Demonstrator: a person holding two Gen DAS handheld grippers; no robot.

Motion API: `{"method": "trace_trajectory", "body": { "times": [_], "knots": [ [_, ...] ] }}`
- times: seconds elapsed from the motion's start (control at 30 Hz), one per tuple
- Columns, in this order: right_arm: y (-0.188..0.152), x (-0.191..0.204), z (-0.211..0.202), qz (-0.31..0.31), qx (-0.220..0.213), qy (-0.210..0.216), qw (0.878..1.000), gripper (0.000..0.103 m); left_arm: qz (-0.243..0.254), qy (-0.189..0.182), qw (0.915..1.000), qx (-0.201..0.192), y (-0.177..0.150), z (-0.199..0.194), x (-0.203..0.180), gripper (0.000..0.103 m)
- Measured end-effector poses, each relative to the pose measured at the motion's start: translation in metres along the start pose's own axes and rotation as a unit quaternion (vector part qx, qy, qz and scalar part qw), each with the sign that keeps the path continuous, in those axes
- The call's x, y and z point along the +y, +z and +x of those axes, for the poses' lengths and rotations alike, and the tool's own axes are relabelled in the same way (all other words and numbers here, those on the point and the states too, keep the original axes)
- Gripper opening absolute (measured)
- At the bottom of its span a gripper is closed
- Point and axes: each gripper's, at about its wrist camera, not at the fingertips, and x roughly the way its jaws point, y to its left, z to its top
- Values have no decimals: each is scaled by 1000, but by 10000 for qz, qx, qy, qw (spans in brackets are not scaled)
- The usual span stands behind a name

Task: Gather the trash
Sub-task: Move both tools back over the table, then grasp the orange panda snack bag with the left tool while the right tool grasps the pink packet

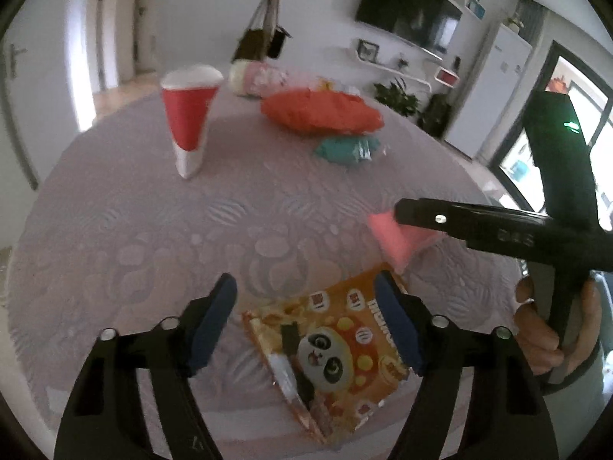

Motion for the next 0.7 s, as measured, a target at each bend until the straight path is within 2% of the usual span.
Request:
{"method": "trace_trajectory", "body": {
  "times": [0.07, 0.13, 0.2, 0.33, 0.37, 0.4, 0.43, 0.47, 0.5, 0.53, 0.63, 0.67, 0.7],
  "knots": [
    [-8, 0, -9, 1, 7, -47, 10000, 41, -20, -7, 9998, 181, -2, 4, 4, 49],
    [-16, 1, -15, -4, 31, -55, 10000, 41, -58, -38, 9997, 231, -7, 3, 7, 43],
    [-26, 4, -23, -114, 17, -25, 9999, 41, -81, -130, 9995, 264, -17, -5, 10, 32],
    [-38, 13, -36, -365, -67, -92, 9993, 41, -69, -514, 9978, 415, -38, -22, 15, 32],
    [-38, 18, -39, -523, -166, -246, 9982, 45, -25, -626, 9971, 432, -44, -27, 13, 33],
    [-37, 25, -42, -737, -295, -485, 9957, 61, 69, -666, 9970, 389, -48, -33, 10, 42],
    [-36, 27, -44, -853, -356, -602, 9939, 70, 162, -628, 9973, 330, -49, -36, 8, 51],
    [-34, 29, -44, -925, -393, -652, 9928, 72, 257, -491, 9982, 239, -50, -39, 4, 74],
    [-32, 30, -43, -964, -398, -661, 9923, 72, 317, -346, 9988, 155, -50, -40, 0, 81],
    [-30, 30, -42, -966, -386, -650, 9924, 72, 360, -275, 9989, 106, -50, -41, -3, 81],
    [-27, 26, -41, -826, -405, -667, 9935, 72, 477, -558, 9970, 258, -43, -28, -24, 89],
    [-28, 23, -41, -781, -414, -647, 9940, 72, 581, -440, 9969, 301, -44, -21, -30, 90],
    [-30, 21, -41, -741, -412, -640, 9943, 72, 703, -135, 9970, 304, -44, -14, -36, 90]
  ]
}}
